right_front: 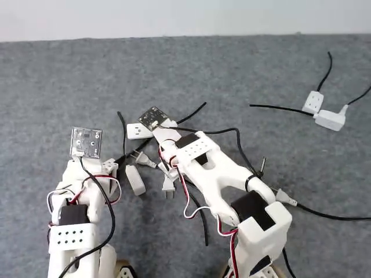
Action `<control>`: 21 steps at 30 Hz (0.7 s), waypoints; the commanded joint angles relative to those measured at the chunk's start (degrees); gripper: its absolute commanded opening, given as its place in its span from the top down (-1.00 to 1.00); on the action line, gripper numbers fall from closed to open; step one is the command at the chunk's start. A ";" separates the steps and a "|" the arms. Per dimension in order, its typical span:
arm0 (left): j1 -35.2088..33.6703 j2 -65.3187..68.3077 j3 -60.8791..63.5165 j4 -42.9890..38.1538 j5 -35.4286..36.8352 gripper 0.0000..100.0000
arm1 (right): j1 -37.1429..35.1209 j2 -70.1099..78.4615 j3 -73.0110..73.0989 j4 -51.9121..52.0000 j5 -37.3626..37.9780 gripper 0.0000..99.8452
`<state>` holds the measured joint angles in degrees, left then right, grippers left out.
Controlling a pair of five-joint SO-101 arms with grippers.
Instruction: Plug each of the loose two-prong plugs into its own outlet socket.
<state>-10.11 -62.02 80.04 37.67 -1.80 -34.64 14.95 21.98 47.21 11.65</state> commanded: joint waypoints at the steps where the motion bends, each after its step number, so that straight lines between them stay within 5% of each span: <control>1: -0.26 -1.05 -0.84 -1.58 0.97 0.46 | -0.40 0.04 -2.46 -0.66 -0.70 0.47; 4: -0.26 -1.05 -0.75 -1.49 0.97 0.46 | -0.31 0.04 -1.32 -0.66 -0.70 0.59; 8: -0.26 -1.23 -0.40 -1.49 0.97 0.46 | -0.31 0.04 -1.05 -0.66 -0.70 1.00; 21: -0.26 -1.32 -0.31 -1.67 0.88 0.46 | -0.22 -0.57 -1.32 3.21 -0.26 0.98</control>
<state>-10.11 -62.02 80.04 37.67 -1.80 -34.20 14.86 21.19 48.18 11.65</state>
